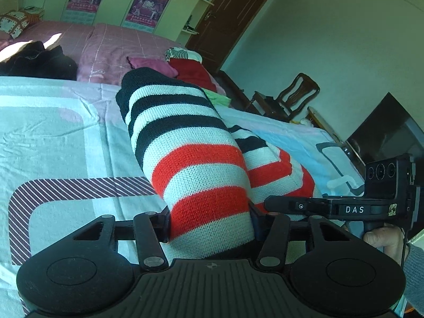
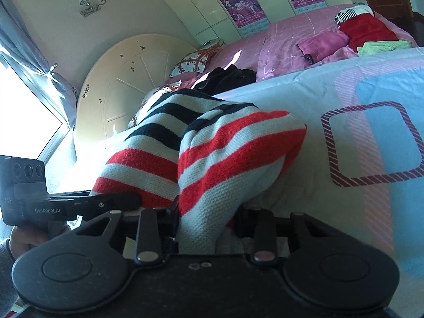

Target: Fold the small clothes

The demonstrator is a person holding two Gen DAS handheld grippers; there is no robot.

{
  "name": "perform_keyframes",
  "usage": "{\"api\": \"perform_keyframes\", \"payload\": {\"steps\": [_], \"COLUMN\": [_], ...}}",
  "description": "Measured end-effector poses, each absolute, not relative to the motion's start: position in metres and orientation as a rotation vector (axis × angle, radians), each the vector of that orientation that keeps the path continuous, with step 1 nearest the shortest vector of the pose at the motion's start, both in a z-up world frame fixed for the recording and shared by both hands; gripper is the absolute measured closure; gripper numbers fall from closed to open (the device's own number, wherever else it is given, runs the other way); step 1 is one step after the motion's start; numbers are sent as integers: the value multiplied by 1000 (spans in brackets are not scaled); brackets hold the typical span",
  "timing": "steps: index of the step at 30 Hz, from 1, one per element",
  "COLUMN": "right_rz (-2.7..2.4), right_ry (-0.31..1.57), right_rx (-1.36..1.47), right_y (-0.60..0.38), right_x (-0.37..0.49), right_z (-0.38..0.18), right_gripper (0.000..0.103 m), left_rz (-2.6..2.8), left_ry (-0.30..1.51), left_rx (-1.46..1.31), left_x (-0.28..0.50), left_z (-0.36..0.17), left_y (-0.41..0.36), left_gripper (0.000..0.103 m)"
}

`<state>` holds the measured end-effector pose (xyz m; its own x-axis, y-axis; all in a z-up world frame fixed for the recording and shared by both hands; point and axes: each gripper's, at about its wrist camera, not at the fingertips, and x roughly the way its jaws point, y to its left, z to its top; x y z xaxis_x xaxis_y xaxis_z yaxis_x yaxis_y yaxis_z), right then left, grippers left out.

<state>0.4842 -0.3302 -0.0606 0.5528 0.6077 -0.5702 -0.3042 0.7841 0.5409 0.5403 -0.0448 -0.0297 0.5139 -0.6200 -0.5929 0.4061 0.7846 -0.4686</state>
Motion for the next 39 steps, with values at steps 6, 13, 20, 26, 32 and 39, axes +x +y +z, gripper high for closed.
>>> {"api": "perform_keyframes", "payload": {"steps": [6, 13, 20, 26, 32, 39], "right_rz": [583, 625, 663, 688, 707, 707], "right_ry": [778, 754, 756, 763, 784, 823], "right_rx": [391, 351, 333, 324, 315, 322], "right_y": [-316, -274, -218, -168, -121, -79], "right_x": [474, 470, 469, 470, 475, 482], "right_z": [-33, -8, 0, 0, -9, -32], "right_gripper": [67, 67, 67, 67, 67, 67], "left_rz": [-634, -611, -578, -553, -532, -516], "left_ry": [770, 731, 715, 712, 724, 760], "left_rx": [-292, -293, -304, -312, -329, -349], "left_x": [525, 507, 494, 485, 484, 489], "left_z": [-2, 22, 30, 29, 16, -10], "left_y": [-23, 21, 81, 134, 174, 208], "left_gripper": [51, 51, 51, 51, 51, 51]}}
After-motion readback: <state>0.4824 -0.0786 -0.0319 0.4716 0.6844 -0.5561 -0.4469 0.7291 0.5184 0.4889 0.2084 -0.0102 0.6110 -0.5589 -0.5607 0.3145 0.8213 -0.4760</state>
